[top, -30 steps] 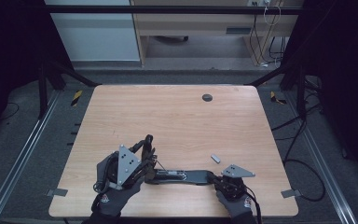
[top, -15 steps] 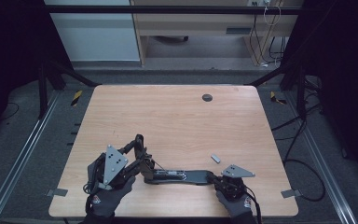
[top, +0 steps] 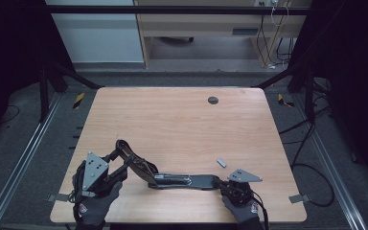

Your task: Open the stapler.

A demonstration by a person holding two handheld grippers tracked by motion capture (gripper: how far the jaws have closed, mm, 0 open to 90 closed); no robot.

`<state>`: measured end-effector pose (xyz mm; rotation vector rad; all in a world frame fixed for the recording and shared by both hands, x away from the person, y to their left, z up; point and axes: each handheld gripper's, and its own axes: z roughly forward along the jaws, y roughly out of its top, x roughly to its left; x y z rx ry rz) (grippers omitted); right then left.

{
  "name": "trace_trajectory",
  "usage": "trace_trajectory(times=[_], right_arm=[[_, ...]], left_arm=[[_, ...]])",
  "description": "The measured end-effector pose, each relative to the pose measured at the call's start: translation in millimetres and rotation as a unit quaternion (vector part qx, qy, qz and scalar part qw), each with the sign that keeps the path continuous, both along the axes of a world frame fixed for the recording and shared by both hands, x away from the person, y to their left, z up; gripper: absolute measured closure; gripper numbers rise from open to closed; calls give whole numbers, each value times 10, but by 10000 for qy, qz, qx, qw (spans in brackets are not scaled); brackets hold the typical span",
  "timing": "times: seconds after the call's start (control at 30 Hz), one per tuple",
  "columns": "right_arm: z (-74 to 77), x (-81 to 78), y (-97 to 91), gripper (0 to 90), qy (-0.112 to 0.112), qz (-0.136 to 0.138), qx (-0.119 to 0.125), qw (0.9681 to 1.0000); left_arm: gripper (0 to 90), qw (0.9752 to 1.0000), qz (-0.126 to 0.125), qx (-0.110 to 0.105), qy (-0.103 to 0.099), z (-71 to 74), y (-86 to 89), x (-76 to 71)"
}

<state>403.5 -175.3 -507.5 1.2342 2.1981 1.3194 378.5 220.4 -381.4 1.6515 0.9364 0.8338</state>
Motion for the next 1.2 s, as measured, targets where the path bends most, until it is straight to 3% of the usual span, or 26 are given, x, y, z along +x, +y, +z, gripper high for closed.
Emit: trace_trajectory(times=[0.3,0.67,0.9,1.2], right_arm=[[-1,2,-3,900,1,4,12,10000],[4,2,-3,900,29,10,25,10000],[2,7,-4,900,17,12,14,10000],[3,7,-4,900,17,15,10,10000]], left_arm=[[543,9996,110,-209,141,-75,178,10],[513,9992,257,-221,210,-160,300,12],[491,9996,236,-4,148,-158,306,13],[342,9999,71,31,153,-125,332,-22]])
